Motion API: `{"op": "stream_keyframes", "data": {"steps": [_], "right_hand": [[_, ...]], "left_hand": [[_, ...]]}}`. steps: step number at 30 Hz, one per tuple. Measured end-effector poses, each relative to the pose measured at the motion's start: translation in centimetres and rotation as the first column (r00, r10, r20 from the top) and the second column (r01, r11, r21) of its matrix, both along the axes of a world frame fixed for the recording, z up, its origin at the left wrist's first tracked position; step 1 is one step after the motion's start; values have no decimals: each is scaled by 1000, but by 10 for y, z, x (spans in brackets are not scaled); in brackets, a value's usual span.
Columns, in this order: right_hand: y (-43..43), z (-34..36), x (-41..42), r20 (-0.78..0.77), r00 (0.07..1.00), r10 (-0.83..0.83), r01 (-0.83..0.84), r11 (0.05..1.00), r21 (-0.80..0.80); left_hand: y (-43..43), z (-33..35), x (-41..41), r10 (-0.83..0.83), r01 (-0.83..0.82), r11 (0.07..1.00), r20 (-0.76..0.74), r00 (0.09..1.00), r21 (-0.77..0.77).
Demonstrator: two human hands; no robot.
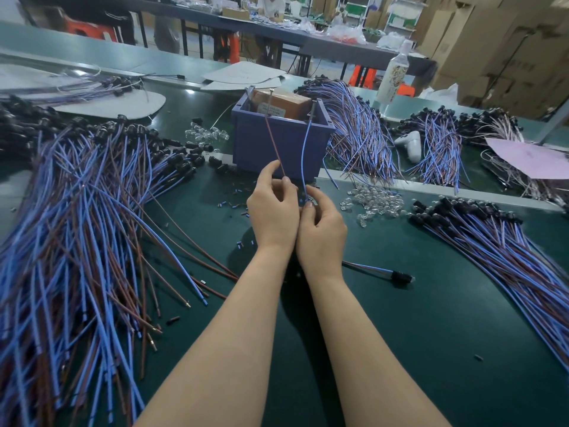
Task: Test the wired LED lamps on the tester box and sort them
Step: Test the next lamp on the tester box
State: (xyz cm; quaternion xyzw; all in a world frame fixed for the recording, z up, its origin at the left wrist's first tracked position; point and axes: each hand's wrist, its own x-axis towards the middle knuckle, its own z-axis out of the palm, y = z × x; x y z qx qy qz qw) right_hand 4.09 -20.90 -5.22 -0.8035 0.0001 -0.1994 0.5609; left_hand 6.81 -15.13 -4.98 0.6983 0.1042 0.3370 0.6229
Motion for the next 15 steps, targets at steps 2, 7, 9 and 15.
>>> {"op": "stream_keyframes", "data": {"steps": [2,7,9,15], "right_hand": [[0,0,0,1,1000,1,-1,1000,4],[0,0,1,8,1000,3,-3,1000,4],[-1,0,1,10,1000,3,-3,1000,1],[-1,0,1,13,1000,-4,4,1000,0]], "left_hand": [[1,1,0,-34,34,999,-19,999,-15],[2,2,2,-68,67,997,-40,997,-25],[2,2,2,-67,66,997,-41,997,-30],[-1,1,0,-15,15,1000,-4,1000,-28]]}}
